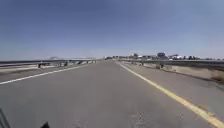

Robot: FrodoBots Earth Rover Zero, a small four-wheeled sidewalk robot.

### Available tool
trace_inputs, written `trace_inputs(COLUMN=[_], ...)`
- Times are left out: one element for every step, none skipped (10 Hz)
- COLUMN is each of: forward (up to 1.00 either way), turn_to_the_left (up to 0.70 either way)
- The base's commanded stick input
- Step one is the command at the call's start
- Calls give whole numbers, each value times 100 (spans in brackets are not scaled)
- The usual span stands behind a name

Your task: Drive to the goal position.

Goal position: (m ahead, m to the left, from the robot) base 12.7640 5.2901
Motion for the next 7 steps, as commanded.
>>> trace_inputs(forward=[85,85,85,85,85,85,85], turn_to_the_left=[0,0,0,0,0,0,0])
